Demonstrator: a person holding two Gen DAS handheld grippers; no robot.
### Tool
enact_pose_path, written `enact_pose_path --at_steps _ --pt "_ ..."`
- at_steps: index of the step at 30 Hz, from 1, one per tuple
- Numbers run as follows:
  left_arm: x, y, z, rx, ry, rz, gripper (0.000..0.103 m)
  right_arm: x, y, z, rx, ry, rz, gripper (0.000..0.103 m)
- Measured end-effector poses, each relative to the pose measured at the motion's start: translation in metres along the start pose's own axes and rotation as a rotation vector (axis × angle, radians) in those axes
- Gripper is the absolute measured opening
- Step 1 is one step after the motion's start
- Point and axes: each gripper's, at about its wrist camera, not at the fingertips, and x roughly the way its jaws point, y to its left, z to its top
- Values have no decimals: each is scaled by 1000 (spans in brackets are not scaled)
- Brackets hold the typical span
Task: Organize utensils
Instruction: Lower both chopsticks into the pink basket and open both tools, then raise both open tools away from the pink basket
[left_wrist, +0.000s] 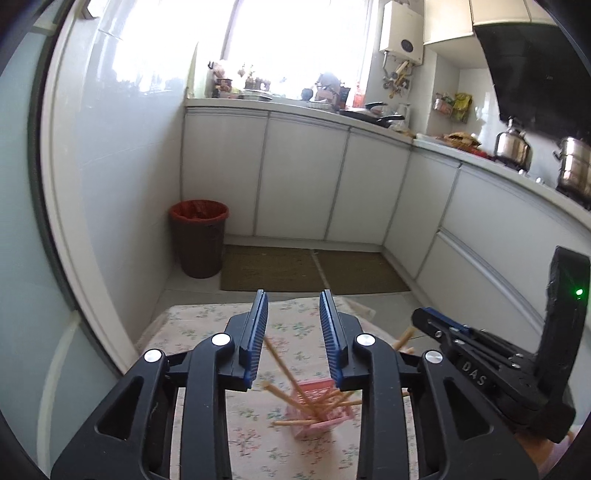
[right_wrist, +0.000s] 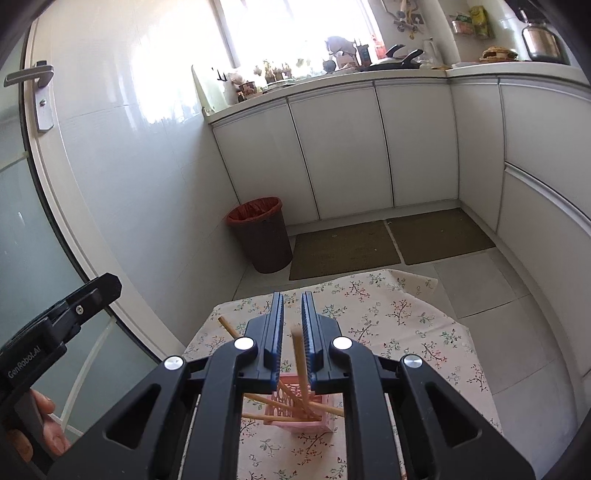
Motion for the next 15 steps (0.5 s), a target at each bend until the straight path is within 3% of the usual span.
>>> enact_pose_path --at_steps 5,8,11,13,14,15 --pt "-15 -1 -4 5 2 41 30 -25 9 5 -43 -29 -42 12" --pt "-29 -5 -6 2 -7 42 39 -45 13 7 -55 -39 -56 15" --pt "-44 -11 -9 -3 -22 33 52 -64 14 4 -70 -41 -76 34" --pt "-56 -16 -12 0 -40 42 66 -77 14 1 -78 -50 -94 41" --pt "-63 -19 -14 1 -48 42 68 -83 13 -1 -78 -53 -106 53" --pt "-68 -20 -15 1 -52 42 70 -90 11 -2 -67 -59 -110 58"
